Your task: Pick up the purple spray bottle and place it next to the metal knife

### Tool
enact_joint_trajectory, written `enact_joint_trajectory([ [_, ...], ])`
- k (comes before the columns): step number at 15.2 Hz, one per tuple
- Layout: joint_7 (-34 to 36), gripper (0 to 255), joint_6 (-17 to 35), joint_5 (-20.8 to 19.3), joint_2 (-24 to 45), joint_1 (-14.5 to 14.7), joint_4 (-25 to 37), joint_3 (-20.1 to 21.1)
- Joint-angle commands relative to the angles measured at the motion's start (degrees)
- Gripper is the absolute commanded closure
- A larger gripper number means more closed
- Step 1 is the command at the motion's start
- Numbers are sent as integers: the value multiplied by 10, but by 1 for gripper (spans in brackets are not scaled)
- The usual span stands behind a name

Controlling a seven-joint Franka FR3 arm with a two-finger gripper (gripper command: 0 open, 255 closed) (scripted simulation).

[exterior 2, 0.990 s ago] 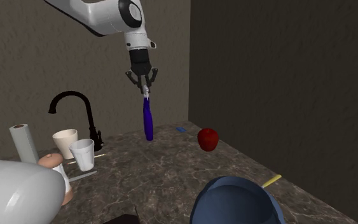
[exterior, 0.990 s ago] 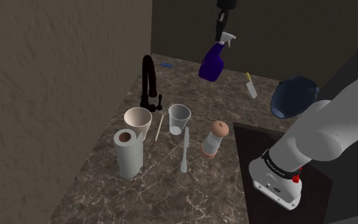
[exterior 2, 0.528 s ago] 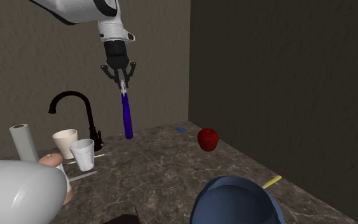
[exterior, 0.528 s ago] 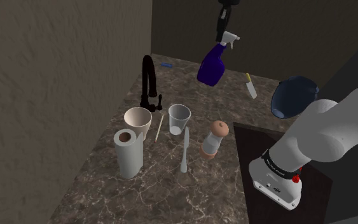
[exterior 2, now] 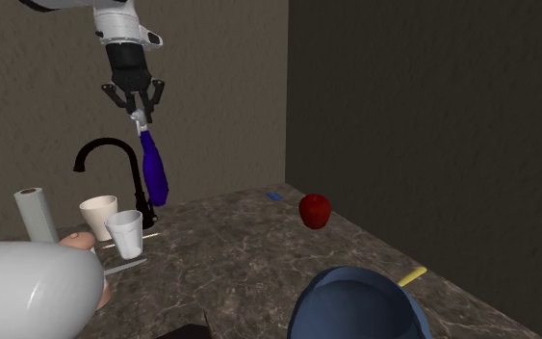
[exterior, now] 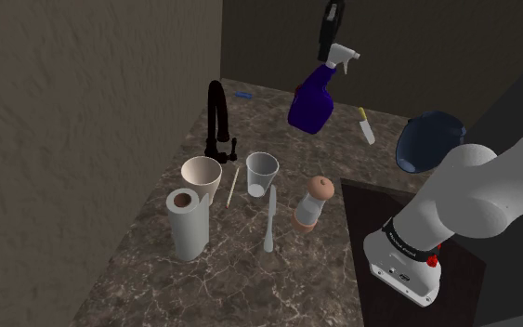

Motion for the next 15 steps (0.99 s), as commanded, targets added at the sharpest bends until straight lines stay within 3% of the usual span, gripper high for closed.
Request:
enact_joint_trajectory([
  [1,27,255,-17,10,-7,9,6,20],
  [15,214,255,-124,81,-3,63,111,157],
])
